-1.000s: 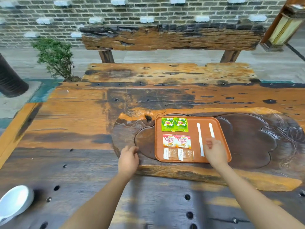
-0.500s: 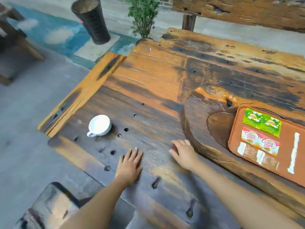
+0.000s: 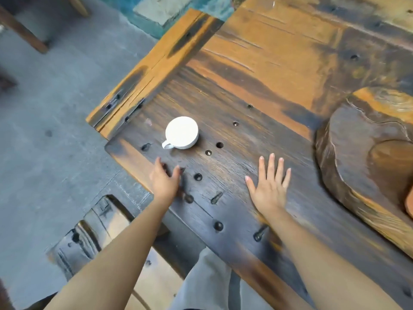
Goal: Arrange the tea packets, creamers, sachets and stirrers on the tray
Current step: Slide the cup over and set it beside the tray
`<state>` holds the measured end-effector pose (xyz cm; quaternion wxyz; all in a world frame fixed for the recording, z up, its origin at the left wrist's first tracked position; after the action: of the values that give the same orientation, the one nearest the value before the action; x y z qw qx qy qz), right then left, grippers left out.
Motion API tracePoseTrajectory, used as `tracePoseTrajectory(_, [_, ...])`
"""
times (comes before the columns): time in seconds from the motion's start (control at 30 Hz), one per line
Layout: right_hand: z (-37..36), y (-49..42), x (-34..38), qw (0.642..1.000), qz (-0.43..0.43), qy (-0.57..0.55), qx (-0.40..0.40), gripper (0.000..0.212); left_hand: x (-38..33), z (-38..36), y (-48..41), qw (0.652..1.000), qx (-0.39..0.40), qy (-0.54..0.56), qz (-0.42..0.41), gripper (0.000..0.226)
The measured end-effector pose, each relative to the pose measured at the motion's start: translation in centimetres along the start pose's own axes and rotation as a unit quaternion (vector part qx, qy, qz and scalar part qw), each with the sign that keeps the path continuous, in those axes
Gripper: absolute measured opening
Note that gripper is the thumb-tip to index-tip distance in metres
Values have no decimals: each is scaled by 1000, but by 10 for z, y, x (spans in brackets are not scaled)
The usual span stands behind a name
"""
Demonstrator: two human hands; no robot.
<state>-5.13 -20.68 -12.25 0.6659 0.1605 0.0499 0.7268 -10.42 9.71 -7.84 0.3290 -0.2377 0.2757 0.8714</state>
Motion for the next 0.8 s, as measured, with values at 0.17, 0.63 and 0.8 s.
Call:
tracePoseTrajectory(0.17, [1,0,0,1000,-4,20,-14,75,-24,6,-41,983,65,167,26,41])
tracePoseTrajectory(0.63, [4,4,-18,994,104,29,7,77,-37,-32,-23,936,218,273,45,20])
tracePoseTrajectory(0.8, [5,20,-47,983,167,74,27,66,-55,-48,-9,926,237,293,37,23])
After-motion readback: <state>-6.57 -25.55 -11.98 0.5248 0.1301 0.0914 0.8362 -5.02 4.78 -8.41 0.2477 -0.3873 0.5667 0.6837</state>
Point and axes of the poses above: each hand's wrist, its own y-axis away from the middle knuckle, its own z-axis out of the back of the hand, x = y × z, the point moved 8 cm from there along -y, towards the middle knuckle, and after that the axes turned 1 degree about x, right-handed, at the moved point
